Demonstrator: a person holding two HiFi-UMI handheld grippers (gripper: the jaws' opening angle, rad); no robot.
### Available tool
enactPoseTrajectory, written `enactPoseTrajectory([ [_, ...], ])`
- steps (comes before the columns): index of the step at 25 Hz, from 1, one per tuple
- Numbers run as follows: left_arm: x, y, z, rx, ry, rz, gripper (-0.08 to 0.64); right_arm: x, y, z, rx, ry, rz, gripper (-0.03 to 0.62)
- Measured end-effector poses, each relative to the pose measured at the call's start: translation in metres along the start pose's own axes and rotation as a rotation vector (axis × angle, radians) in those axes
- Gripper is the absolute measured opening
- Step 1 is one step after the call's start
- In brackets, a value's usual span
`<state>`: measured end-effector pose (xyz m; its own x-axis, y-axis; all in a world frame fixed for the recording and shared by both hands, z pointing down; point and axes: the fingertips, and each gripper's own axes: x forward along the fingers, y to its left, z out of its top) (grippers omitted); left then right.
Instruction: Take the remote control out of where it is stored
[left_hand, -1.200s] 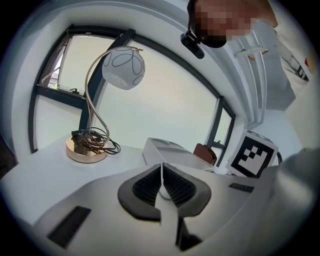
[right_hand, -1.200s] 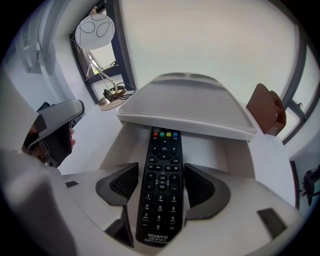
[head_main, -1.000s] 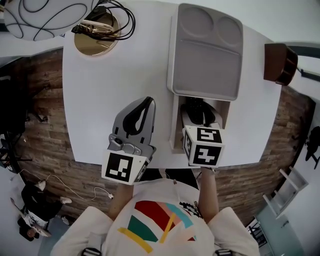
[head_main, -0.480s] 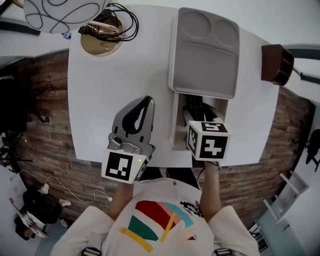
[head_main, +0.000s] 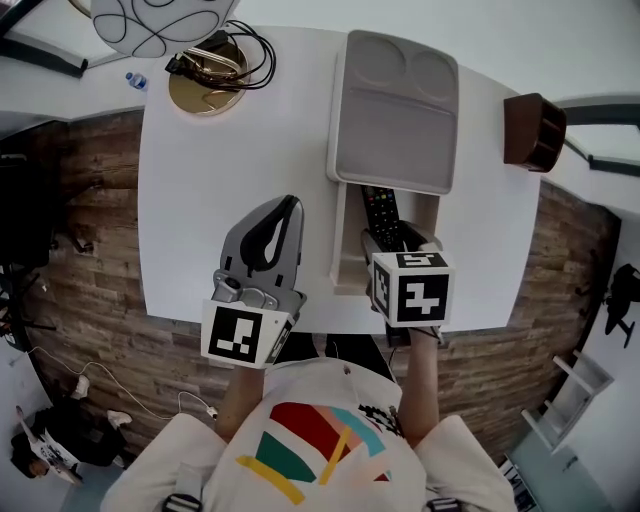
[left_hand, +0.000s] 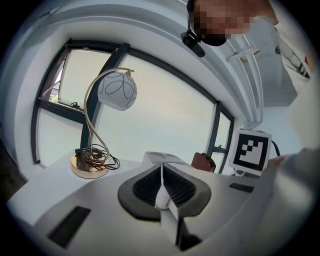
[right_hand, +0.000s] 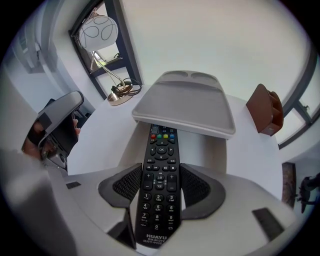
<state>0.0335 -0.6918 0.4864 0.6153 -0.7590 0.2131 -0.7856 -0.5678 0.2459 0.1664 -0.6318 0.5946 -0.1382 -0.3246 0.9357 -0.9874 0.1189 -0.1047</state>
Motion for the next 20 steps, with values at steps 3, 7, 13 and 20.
enactPoseTrajectory([
  [3,-0.006,-0.005,0.001,0.003,-0.011,0.005,0.021,-0.008,0.001,-0.01,-0.005,0.0,0.006,0.246],
  [7,-0.014,-0.015,-0.003,0.004,-0.018,0.007,0.021,-0.02,-0.002,-0.02,-0.037,-0.025,-0.016,0.247],
  [13,-0.028,-0.04,0.014,0.043,-0.062,-0.001,0.021,-0.058,-0.004,-0.017,-0.06,-0.15,-0.026,0.247],
  [20,-0.039,-0.076,0.063,0.121,-0.162,-0.033,0.021,-0.131,-0.012,0.017,-0.109,-0.444,-0.08,0.247],
])
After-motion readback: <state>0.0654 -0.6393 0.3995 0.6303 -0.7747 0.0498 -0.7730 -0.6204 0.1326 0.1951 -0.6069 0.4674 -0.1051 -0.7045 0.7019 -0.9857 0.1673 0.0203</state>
